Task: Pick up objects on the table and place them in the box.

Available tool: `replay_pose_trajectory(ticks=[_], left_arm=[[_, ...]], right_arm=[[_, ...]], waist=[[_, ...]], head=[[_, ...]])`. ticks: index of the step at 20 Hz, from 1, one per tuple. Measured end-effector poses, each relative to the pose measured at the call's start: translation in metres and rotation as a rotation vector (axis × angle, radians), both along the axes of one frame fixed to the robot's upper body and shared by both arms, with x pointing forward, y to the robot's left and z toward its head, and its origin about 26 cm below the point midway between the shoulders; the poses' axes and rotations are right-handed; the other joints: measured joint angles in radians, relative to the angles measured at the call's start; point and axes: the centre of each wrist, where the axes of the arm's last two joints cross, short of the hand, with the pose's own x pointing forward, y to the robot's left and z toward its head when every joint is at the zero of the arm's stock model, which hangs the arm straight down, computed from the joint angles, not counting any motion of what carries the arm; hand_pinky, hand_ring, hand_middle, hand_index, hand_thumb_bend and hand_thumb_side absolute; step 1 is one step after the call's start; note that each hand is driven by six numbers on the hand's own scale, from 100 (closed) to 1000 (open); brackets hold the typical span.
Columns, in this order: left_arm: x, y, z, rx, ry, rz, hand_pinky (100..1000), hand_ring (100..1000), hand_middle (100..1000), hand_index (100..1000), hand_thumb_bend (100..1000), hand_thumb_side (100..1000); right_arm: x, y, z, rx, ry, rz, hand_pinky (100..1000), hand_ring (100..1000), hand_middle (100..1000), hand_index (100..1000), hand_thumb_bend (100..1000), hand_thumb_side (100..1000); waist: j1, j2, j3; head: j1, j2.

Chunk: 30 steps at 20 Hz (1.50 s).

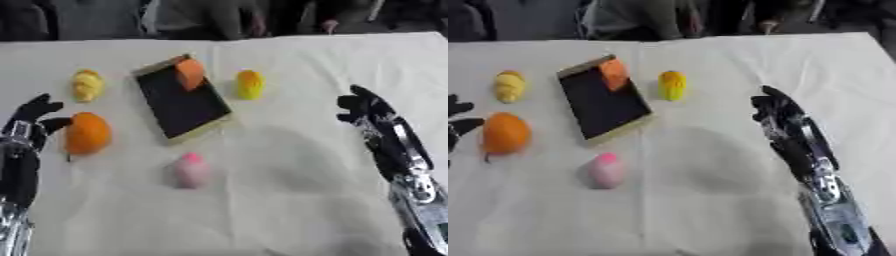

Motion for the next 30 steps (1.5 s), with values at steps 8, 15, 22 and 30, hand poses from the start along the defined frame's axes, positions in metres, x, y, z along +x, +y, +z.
replay_pose_trajectory(ticks=[8, 15, 22, 30], left_arm=[[0.002, 0.008, 0.007, 0.105, 0.003, -0.026, 887, 720, 778, 920, 118, 886], [0.009, 0.031, 0.038, 0.347, -0.053, -0.051, 872, 734, 789, 934, 100, 746], [0.028, 0.045, 0.061, 0.689, -0.040, -0.149, 846, 752, 801, 942, 236, 556], [0.060, 0.064, 0.089, 1.097, 0.026, -0.249, 811, 753, 801, 935, 474, 443]], right_arm=[[-0.001, 0.000, -0.001, 0.000, 0.003, -0.001, 811, 869, 772, 917, 100, 569], [-0.002, -0.001, -0.002, -0.002, 0.008, -0.003, 811, 869, 772, 917, 100, 571], [-0.004, -0.004, -0.004, -0.019, 0.016, -0.010, 811, 869, 772, 917, 100, 572], [-0.005, -0.007, -0.006, -0.030, 0.025, -0.014, 811, 869, 772, 917, 100, 572]], waist=[[0.000, 0.000, -0.003], [0.014, 0.000, -0.004], [0.035, -0.006, -0.008], [0.042, -0.016, -0.021]], head=[[0.000, 0.000], [-0.003, 0.000], [-0.013, 0.000], [-0.015, 0.001]])
